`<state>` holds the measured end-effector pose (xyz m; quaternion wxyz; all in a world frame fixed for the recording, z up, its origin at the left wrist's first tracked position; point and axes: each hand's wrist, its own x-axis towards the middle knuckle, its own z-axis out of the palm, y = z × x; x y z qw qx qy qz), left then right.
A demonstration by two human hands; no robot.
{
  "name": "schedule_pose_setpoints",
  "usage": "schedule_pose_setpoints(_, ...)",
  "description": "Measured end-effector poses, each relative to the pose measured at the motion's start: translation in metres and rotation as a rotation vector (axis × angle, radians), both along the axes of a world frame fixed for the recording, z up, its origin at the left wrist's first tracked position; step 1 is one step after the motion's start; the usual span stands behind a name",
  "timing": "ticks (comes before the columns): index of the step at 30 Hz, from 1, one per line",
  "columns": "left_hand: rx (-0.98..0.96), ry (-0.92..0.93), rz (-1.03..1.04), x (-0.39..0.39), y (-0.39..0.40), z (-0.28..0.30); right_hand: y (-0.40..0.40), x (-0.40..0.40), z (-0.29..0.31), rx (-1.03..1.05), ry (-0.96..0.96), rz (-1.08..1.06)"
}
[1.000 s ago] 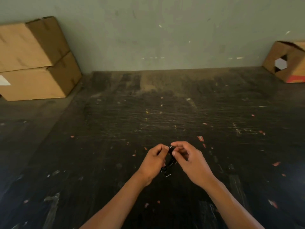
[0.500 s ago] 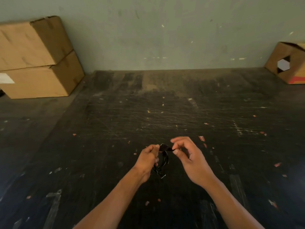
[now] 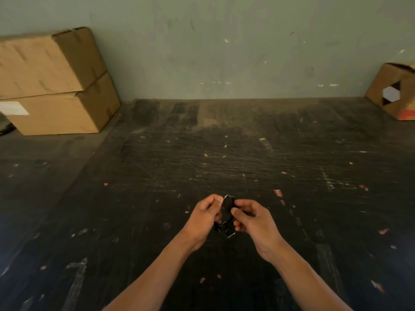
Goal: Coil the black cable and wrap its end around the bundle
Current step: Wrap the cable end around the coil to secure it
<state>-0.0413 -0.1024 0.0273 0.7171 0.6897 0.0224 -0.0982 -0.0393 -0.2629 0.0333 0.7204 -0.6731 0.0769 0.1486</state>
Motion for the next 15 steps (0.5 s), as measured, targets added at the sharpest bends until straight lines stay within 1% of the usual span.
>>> schedule_pose_setpoints(3,0.024,-0.016,-0.014,0.001,0.002,-0.002,-0.003,-0.002,-0.001,0.024,0.081,0.059)
schedule_pose_setpoints(7,0.005,0.018,0.064,0.004,0.004,-0.006,-0.010,-0.003,-0.007,0.010,0.215,0.031)
schedule_pose_setpoints(8,0.026,0.010,0.072,0.004,0.003,-0.007,-0.010,-0.004,-0.009,-0.008,0.252,0.019)
schedule_pose_setpoints(11,0.181,-0.046,0.061,0.003,-0.001,-0.008,-0.007,-0.004,-0.014,-0.045,0.318,-0.005)
schedule_pose_setpoints(13,0.244,-0.068,0.057,0.000,-0.007,-0.007,-0.002,-0.004,-0.015,-0.023,0.341,-0.031)
schedule_pose_setpoints(15,0.265,-0.082,0.062,-0.003,-0.012,-0.007,0.004,-0.003,-0.014,0.026,0.369,-0.079)
